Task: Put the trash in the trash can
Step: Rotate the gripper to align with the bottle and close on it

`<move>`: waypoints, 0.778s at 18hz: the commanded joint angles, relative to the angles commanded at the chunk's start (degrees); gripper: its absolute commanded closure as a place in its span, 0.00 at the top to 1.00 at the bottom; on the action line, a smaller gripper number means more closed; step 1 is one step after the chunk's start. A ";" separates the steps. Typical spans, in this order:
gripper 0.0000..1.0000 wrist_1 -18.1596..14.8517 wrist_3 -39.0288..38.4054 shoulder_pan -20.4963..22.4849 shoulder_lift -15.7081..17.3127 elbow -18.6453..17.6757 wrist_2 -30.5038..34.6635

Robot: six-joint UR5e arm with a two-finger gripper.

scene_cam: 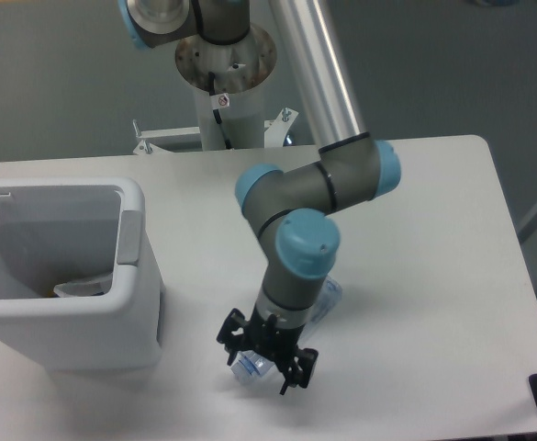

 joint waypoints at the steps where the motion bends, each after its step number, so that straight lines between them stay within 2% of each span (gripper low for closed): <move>1: 1.00 0.00 -0.09 -0.26 -0.35 0.00 0.78; 5: 1.00 1.49 -0.53 -1.85 -0.71 -0.44 3.25; 12: 1.00 1.67 -1.93 -2.37 -0.62 -1.85 4.74; 14: 0.97 1.76 -1.58 -2.46 -0.79 -1.85 6.50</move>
